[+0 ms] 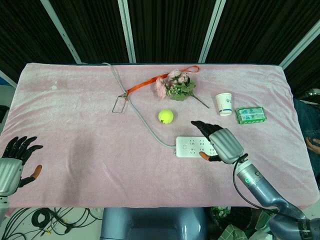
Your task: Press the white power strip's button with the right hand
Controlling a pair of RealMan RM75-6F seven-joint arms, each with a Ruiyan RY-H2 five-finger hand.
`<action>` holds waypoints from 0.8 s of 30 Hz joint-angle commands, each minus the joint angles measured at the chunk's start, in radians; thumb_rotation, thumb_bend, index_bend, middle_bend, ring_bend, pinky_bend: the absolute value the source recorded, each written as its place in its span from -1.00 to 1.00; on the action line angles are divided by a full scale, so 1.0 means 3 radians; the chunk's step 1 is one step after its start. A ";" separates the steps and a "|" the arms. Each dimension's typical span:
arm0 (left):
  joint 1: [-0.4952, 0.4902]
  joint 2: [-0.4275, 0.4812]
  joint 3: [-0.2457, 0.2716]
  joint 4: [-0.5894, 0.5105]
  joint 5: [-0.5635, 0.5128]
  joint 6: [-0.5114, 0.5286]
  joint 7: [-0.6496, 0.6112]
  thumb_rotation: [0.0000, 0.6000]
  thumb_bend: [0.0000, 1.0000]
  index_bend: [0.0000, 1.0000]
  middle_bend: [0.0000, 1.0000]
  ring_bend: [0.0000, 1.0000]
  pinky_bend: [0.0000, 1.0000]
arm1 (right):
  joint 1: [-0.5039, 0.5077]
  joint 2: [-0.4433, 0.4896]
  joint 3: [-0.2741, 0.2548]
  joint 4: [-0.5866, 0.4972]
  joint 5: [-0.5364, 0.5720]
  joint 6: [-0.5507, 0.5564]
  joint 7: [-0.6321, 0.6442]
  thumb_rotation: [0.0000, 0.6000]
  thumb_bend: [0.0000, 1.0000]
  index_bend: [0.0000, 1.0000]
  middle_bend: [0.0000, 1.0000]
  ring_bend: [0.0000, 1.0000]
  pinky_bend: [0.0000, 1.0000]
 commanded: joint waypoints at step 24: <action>0.0018 0.0042 -0.0040 -0.0090 -0.0213 -0.0087 0.0151 1.00 -0.27 -0.50 -0.78 -0.91 -0.95 | 0.0011 -0.0021 -0.0036 0.0042 0.0076 -0.0033 0.0027 1.00 -0.63 -0.98 -0.68 -0.49 -0.39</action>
